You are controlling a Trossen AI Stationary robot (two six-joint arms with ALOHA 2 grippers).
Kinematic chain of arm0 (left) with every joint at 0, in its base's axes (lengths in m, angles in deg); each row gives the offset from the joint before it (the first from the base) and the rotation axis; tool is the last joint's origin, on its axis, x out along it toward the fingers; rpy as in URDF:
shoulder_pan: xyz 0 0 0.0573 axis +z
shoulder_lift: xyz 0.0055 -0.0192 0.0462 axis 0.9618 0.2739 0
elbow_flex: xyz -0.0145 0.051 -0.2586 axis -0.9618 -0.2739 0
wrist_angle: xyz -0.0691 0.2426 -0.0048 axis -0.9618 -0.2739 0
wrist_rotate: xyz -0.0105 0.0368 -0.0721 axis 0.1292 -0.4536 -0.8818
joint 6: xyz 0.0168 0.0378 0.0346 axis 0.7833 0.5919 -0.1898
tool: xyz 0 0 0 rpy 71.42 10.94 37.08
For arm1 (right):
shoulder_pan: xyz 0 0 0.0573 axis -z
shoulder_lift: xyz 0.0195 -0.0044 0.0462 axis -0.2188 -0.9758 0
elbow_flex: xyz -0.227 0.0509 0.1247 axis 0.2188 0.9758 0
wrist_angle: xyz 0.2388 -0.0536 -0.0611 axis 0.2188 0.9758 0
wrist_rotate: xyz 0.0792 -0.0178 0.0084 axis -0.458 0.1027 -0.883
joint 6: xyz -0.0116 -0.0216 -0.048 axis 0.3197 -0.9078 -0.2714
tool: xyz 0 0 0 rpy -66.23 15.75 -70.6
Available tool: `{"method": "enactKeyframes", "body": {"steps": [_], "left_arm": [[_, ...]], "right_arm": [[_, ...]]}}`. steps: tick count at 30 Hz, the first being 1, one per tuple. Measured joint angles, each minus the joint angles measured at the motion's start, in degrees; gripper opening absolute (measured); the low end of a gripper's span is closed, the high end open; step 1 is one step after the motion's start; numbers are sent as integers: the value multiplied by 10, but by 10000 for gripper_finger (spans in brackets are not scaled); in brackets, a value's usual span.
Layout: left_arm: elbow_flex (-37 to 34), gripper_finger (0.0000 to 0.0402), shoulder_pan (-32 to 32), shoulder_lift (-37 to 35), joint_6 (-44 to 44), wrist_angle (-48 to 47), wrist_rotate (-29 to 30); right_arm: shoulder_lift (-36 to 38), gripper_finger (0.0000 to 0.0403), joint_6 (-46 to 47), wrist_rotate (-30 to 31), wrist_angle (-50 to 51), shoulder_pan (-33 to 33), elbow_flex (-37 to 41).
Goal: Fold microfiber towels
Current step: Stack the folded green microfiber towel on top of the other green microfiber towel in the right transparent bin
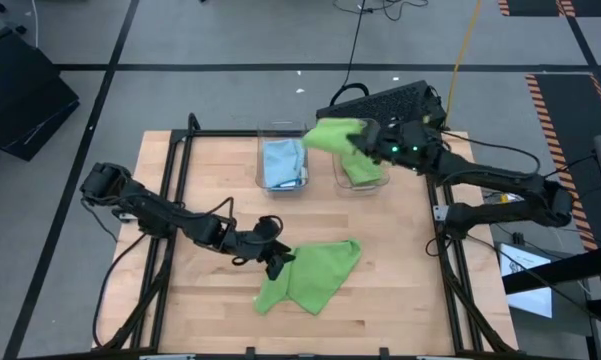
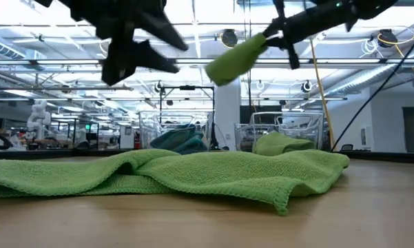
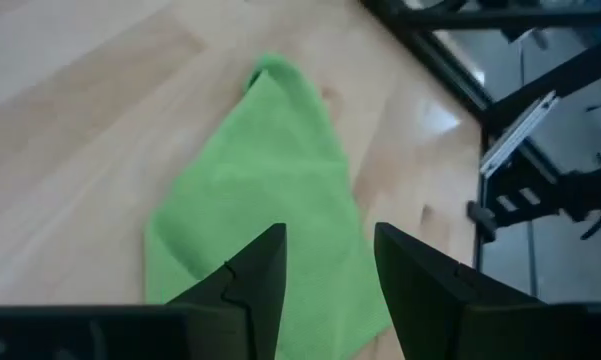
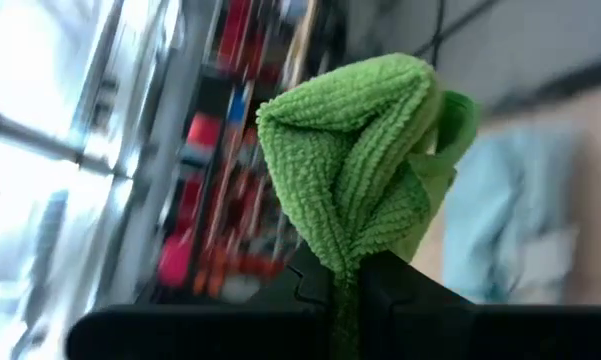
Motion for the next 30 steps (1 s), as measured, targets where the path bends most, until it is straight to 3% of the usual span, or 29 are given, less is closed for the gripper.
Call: {"method": "enactKeyframes", "body": {"steps": [7,14,23,30], "left_arm": [[0,157,19,-35,16,-36,-5],[-1,157,48,-69,25,-67,-6],[0,157,87,-86,5,-68,-5],[0,157,100,-85,-7,-52,-6]], "right_arm": [[55,7,-28,151,97,14,0],[57,8,-11,253,193,19,0],[-1,10,25,293,197,19,0],[-59,10,117,353,198,5,0]]}}
